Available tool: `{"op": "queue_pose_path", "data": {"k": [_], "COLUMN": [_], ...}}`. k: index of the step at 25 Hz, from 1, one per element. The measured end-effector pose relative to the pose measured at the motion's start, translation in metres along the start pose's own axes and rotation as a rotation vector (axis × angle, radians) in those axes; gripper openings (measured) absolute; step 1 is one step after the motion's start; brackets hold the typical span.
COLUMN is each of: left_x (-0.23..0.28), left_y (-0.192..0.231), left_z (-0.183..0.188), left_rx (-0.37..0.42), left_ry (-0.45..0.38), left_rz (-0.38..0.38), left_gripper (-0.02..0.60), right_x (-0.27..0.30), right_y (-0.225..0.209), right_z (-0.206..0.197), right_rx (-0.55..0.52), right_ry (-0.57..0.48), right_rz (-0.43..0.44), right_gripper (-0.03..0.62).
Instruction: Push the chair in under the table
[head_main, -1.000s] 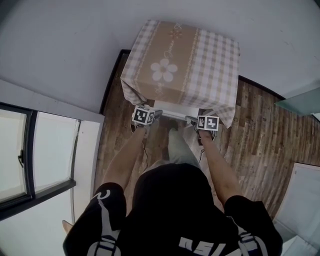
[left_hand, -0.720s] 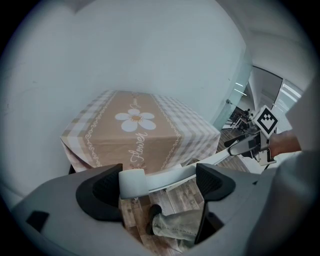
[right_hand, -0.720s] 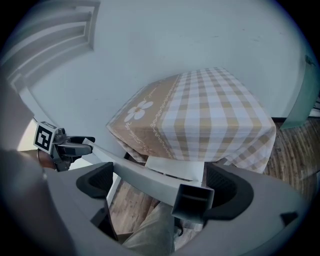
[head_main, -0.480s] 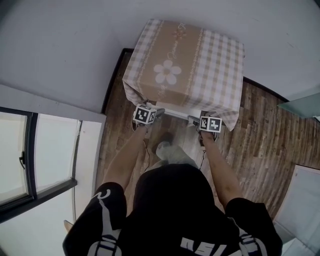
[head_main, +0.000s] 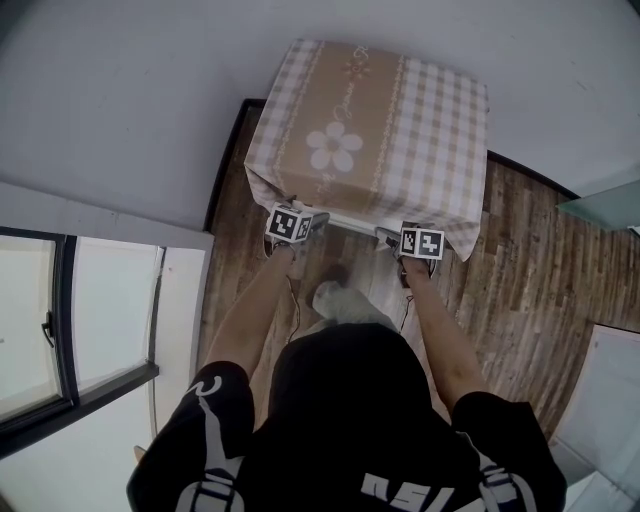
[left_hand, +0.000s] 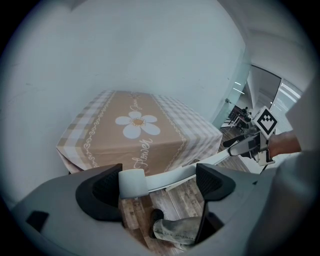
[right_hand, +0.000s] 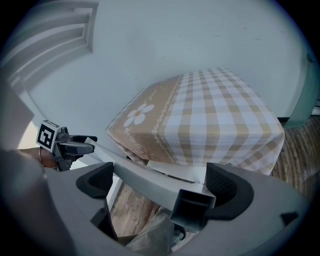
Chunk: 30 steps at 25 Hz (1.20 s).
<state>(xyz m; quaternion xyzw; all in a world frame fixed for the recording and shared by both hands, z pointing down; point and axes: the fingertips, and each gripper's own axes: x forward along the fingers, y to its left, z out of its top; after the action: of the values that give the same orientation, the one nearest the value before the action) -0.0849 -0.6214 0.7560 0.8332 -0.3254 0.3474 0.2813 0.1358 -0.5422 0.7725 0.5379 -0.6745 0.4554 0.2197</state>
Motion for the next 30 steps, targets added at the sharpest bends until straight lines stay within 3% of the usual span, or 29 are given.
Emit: {"op": "queue_pose_path", "data": {"k": [30], "left_x": [0.033], "left_y": [0.026], "left_z": [0.049], "left_rx": [0.001], "left_ry": [-0.001], "left_rz": [-0.008], "left_gripper": [0.449], "right_x": [0.026], "right_y": [-0.015], "right_z": [0.055], "right_rx": [0.010], "right_ry": [-0.005], "right_rz": [-0.016], "right_gripper": [0.586]}}
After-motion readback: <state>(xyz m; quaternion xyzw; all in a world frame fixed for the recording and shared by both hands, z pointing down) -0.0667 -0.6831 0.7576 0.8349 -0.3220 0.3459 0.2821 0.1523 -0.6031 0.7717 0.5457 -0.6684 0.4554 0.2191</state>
